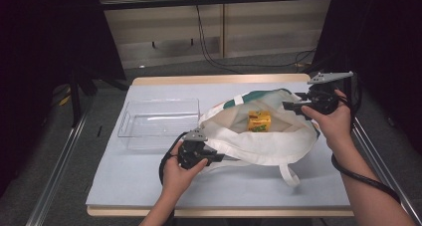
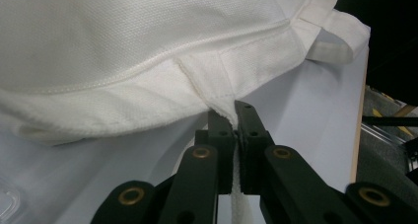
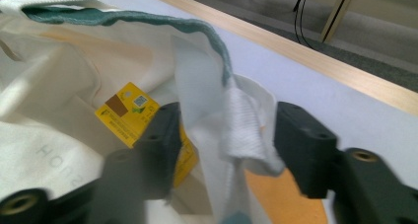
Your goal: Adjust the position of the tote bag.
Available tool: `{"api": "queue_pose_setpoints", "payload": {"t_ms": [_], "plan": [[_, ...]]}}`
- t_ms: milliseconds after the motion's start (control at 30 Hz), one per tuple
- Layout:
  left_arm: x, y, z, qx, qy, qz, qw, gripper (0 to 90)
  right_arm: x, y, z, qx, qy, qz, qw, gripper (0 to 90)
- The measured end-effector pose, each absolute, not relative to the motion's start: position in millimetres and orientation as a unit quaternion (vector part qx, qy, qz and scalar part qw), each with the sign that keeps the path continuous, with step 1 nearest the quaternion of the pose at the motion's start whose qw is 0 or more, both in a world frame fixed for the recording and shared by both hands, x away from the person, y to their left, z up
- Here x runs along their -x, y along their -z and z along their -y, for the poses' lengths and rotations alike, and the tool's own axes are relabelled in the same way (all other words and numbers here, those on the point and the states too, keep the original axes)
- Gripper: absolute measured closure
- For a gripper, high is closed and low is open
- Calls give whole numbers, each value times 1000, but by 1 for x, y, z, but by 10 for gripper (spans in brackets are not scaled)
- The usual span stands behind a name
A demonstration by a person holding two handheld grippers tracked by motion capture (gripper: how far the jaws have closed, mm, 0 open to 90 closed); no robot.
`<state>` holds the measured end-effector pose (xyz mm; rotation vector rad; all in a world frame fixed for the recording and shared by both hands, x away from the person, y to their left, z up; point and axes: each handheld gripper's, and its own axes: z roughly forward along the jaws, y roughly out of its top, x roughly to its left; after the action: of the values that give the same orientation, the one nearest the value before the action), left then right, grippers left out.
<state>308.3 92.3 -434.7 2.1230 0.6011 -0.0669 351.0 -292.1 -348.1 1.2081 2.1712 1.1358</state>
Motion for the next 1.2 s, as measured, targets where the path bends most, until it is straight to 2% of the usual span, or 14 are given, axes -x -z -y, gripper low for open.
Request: {"api": "queue_pose_setpoints", "payload": {"t_ms": [67,200,267,1200], "plan": [[-309,435,-93,-860,27,-243,449,877,-352,348,294,-432,-412,-776,204,604],[-309,437,-92,-860,31,-241,448,877,-357,346,296,-432,-415,-774,204,726],[-309,438,-92,-861,33,-242,445,877,-361,346,298,-433,-419,-772,202,757],[-315,446,-94,-868,42,-234,436,879,-411,366,302,-481,-405,-755,187,778]]}}
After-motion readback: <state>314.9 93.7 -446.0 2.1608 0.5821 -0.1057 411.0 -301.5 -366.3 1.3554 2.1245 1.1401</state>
